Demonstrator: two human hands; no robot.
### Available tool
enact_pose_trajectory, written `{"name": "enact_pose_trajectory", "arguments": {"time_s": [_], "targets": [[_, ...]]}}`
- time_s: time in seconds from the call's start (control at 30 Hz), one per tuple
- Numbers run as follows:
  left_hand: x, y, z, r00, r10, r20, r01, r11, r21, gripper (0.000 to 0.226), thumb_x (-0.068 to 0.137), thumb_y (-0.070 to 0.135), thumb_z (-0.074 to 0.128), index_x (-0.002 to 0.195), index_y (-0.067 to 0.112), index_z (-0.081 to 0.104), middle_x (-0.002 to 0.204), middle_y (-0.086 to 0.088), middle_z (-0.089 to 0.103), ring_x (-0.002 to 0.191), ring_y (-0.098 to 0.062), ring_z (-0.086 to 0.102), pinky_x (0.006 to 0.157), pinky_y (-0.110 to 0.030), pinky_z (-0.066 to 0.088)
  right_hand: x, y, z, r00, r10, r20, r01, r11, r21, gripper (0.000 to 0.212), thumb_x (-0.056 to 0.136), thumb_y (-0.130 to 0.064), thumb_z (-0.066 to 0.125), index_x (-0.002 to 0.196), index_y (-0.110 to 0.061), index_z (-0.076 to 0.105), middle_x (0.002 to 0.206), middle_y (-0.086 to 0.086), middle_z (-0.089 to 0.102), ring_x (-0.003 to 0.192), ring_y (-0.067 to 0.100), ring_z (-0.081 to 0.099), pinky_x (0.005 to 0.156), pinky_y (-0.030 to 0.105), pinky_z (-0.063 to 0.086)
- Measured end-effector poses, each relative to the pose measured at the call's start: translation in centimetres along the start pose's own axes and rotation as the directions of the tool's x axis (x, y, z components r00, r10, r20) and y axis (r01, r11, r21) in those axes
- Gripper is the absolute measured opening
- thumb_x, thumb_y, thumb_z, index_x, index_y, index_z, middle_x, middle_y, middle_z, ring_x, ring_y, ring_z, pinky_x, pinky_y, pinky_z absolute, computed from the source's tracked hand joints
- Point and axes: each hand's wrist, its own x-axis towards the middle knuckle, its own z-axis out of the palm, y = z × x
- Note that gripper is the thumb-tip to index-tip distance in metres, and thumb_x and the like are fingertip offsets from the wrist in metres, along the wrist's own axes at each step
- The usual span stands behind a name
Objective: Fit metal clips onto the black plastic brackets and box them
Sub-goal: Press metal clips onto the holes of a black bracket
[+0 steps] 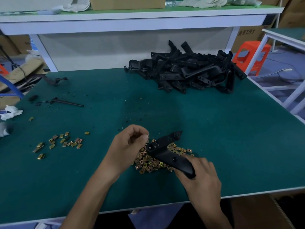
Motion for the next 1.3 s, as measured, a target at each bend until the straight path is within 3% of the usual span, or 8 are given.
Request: {"name": "enact_pose_trajectory", "arguments": {"time_s": [0.2,0.33,0.47,0.8,0.97,1.1,1.2,1.3], "targets": [[0.0,0.1,-0.3,1.000,-0.023,-0.003,0.024,0.999,0.025,0.014,0.093,0.005,0.068,0.098,0.017,0.072,0.086,0.004,0.074,0.080,-0.005,0.066,0.076,-0.019,0.054,-0.1,-0.1,-0.2,1.000,-0.004,0.012,0.004,1.000,-0.002,0.045,0.069,-0.039,0.091,0.110,-0.030,0.074,0.095,-0.012,0.061,0.091,0.014,0.051,0.061,0.030,0.040],[0.0,0.2,-0.3,0.999,-0.043,0.012,0.042,0.998,0.055,0.021,0.095,0.005,0.066,0.097,0.024,0.075,0.088,0.005,0.075,0.079,-0.002,0.066,0.073,-0.013,0.052,-0.1,-0.3,-0.3,1.000,-0.012,0.009,0.012,1.000,-0.007,0.045,0.068,-0.037,0.092,0.109,-0.029,0.075,0.094,-0.009,0.063,0.091,0.018,0.055,0.061,0.030,0.040],[-0.1,0.3,-0.1,0.998,-0.064,0.028,0.062,0.995,0.084,0.022,0.094,0.005,0.067,0.095,0.025,0.077,0.092,-0.001,0.076,0.080,-0.005,0.067,0.075,-0.019,0.053,-0.1,-0.3,-0.3,1.000,-0.022,0.010,0.023,1.000,-0.021,0.046,0.068,-0.037,0.092,0.109,-0.027,0.075,0.093,-0.007,0.063,0.088,0.022,0.057,0.060,0.030,0.040],[-0.1,0.7,-0.2,0.992,-0.120,0.039,0.118,0.992,0.052,0.023,0.093,0.003,0.067,0.090,0.022,0.079,0.085,-0.001,0.076,0.076,-0.005,0.066,0.071,-0.016,0.052,0.0,-0.3,-0.3,0.999,-0.044,0.004,0.044,0.998,-0.051,0.048,0.067,-0.037,0.092,0.111,-0.028,0.075,0.092,-0.007,0.062,0.087,0.023,0.056,0.058,0.028,0.038],[-0.3,0.8,-0.1,0.994,-0.097,0.056,0.084,0.977,0.194,0.022,0.093,0.009,0.067,0.090,0.027,0.079,0.072,0.012,0.073,0.062,0.005,0.060,0.057,-0.008,0.042,0.0,-0.3,-0.2,0.999,-0.045,0.009,0.046,0.997,-0.058,0.050,0.067,-0.039,0.092,0.112,-0.029,0.075,0.092,-0.007,0.061,0.086,0.022,0.056,0.058,0.028,0.038],[-0.9,0.9,-0.1,0.997,-0.039,0.063,0.015,0.938,0.346,0.015,0.089,0.024,0.074,0.097,0.037,0.075,0.087,0.019,0.073,0.082,0.001,0.066,0.071,-0.010,0.047,-0.1,-0.2,-0.2,0.999,-0.051,0.002,0.051,0.997,-0.060,0.050,0.066,-0.039,0.091,0.113,-0.029,0.075,0.090,-0.008,0.060,0.085,0.022,0.057,0.056,0.028,0.038],[-1.6,0.8,0.4,0.995,0.073,0.072,-0.100,0.847,0.521,0.029,0.082,0.030,0.080,0.109,0.037,0.069,0.098,0.027,0.064,0.098,0.013,0.056,0.079,0.000,0.036,0.0,-0.3,-0.2,0.999,-0.049,0.003,0.049,0.996,-0.075,0.050,0.067,-0.041,0.090,0.113,-0.030,0.075,0.090,-0.008,0.060,0.087,0.020,0.055,0.056,0.028,0.037],[-1.7,0.8,0.8,0.986,0.146,0.079,-0.165,0.787,0.595,0.035,0.084,0.029,0.078,0.118,0.032,0.067,0.106,0.026,0.061,0.102,0.011,0.052,0.083,0.001,0.032,0.0,-0.3,-0.2,0.999,-0.045,0.007,0.045,0.996,-0.080,0.049,0.067,-0.041,0.090,0.113,-0.030,0.075,0.091,-0.009,0.061,0.087,0.019,0.055,0.057,0.027,0.037]]}}
